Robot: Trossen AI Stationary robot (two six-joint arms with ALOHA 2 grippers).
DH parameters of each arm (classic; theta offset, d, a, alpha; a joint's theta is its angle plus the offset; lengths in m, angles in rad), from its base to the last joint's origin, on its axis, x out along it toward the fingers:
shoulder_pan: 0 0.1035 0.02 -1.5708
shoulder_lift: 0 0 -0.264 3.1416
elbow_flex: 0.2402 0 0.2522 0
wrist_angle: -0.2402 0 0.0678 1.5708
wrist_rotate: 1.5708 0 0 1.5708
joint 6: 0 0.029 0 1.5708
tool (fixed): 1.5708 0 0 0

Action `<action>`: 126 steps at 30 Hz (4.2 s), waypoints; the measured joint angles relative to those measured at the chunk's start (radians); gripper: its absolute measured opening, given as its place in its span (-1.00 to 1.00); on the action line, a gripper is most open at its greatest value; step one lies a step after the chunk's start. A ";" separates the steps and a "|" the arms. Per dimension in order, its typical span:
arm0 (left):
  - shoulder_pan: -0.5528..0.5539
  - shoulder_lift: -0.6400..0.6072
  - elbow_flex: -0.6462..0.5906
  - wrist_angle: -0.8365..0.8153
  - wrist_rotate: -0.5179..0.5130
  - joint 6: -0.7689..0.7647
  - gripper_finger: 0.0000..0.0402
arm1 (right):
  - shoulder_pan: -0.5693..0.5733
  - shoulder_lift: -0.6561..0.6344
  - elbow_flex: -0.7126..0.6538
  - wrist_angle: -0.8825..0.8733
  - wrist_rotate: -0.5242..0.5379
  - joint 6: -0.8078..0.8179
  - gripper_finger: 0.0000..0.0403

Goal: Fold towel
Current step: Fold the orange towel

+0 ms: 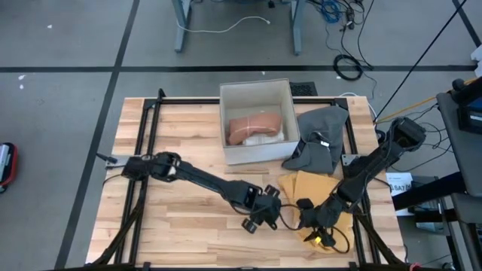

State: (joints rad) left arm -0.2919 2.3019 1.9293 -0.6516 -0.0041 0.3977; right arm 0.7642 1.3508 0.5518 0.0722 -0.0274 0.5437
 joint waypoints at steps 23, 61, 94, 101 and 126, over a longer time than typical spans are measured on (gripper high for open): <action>-0.037 0.086 0.000 0.374 0.022 -0.117 -0.07 | 0.108 0.222 0.083 0.026 0.294 0.002 0.04; -0.058 0.069 0.000 0.259 -0.392 -0.304 -0.07 | 0.097 0.313 0.184 -0.140 0.571 -0.212 -0.96; -0.153 -0.093 -0.207 -0.327 -0.658 -0.656 -0.07 | -0.093 0.310 0.420 -0.185 0.567 -0.623 -0.94; -0.156 -0.092 -0.291 -0.147 -0.675 -0.653 -0.07 | -0.102 0.310 0.420 -0.226 0.445 -0.578 -0.63; -0.175 -0.092 -0.293 0.089 -0.195 -0.467 -0.07 | -0.056 0.310 0.420 -0.406 0.440 -0.339 -0.22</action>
State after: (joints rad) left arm -0.4670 2.2097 1.6363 -0.5628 -0.1987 -0.0695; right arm 0.7085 1.6608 0.9714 -0.3335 0.4129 0.2049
